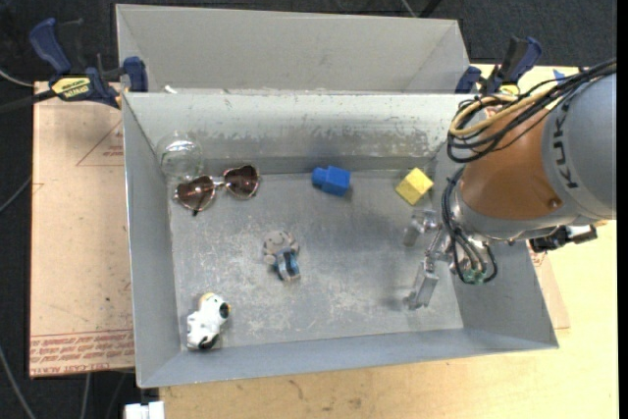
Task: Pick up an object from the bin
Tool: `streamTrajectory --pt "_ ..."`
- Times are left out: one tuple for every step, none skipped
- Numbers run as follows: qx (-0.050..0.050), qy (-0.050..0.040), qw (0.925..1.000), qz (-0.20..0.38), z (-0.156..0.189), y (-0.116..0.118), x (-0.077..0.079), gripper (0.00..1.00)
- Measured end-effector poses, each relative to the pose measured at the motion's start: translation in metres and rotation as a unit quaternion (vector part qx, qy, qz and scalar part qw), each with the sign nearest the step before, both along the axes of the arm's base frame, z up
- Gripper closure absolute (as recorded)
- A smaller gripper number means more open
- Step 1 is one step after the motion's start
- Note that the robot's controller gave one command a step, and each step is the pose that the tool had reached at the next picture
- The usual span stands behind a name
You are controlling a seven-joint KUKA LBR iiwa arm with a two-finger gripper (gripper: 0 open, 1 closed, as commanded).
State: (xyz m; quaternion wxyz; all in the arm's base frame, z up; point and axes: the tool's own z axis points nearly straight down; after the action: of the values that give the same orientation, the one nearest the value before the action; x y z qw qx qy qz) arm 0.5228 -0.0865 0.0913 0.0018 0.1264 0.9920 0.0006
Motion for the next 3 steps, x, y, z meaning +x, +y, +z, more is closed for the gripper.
streamTrajectory --pt "0.002 0.0077 0.9999 -0.013 0.016 -0.022 0.003 0.0" --pt "-0.002 -0.001 0.9997 -0.026 0.058 -0.005 0.041 0.0" --pt "0.001 -0.0016 0.9997 -0.025 0.061 0.032 0.061 0.0"
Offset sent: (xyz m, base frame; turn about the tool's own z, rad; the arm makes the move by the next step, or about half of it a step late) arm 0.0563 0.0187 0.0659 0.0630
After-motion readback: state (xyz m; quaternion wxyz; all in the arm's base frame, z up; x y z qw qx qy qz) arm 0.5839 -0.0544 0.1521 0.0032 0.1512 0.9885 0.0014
